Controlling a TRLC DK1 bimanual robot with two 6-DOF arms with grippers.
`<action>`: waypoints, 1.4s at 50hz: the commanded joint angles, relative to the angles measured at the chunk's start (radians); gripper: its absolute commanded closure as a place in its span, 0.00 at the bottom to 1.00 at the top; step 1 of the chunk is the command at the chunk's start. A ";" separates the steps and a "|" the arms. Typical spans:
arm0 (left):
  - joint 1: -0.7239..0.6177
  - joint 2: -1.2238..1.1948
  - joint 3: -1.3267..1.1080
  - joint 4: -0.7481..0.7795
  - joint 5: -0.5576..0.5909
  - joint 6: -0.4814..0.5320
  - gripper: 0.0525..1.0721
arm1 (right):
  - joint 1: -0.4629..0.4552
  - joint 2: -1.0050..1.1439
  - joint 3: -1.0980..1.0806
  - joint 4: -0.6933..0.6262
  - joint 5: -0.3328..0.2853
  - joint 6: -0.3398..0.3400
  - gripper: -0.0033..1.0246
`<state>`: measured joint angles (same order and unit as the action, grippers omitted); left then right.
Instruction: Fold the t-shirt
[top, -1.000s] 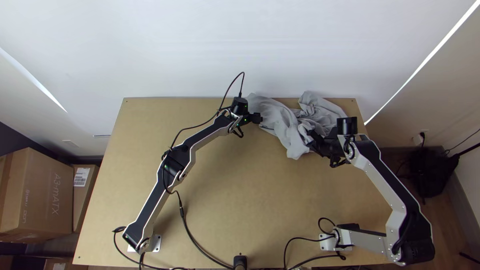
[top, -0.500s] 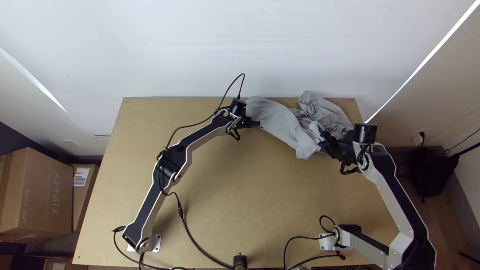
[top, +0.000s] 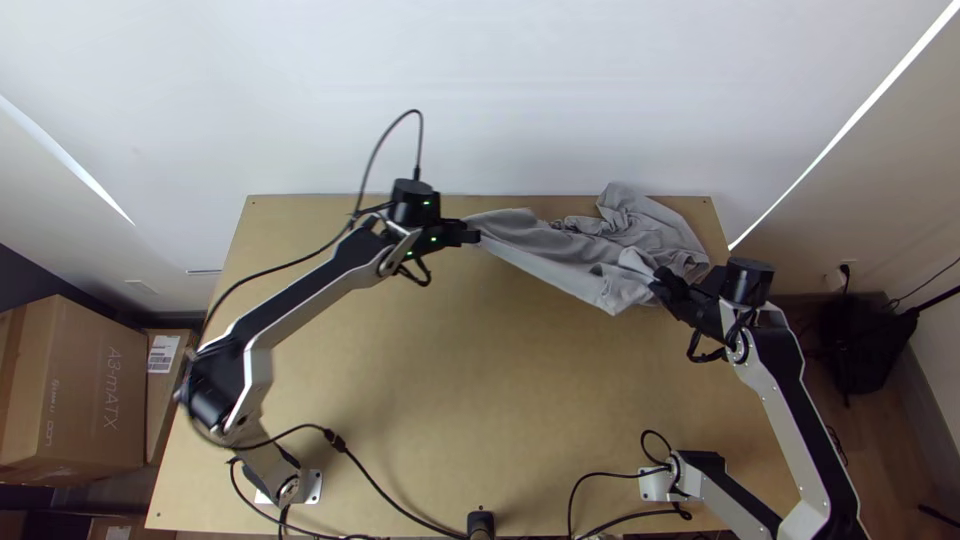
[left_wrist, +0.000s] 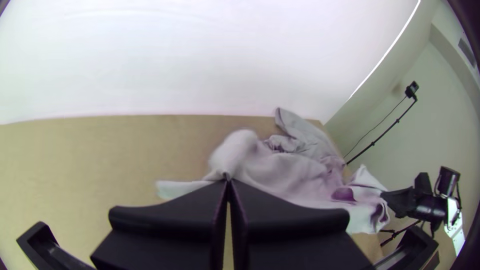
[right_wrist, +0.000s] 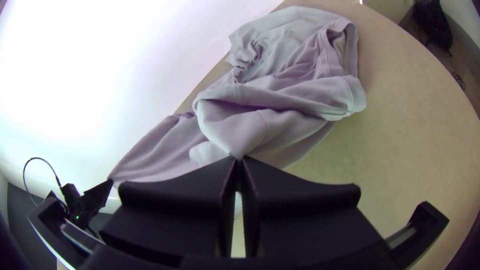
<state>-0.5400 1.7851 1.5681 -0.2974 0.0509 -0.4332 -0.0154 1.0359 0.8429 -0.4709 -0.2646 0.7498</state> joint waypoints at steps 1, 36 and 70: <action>0.026 -0.161 -0.125 0.007 -0.005 0.013 0.98 | -0.004 -0.056 0.008 0.009 0.022 -0.004 0.98; -0.009 -0.722 -0.819 -0.060 0.043 0.054 0.98 | 0.431 -0.062 -0.108 -0.373 0.022 -0.073 0.81; 0.032 -0.653 -0.913 0.058 0.044 0.051 0.98 | 0.315 0.309 0.297 -0.541 0.090 -0.193 0.22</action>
<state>-0.5190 1.1221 0.6788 -0.2516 0.0929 -0.3847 0.2771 1.2713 1.0542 -0.9691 -0.2066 0.5018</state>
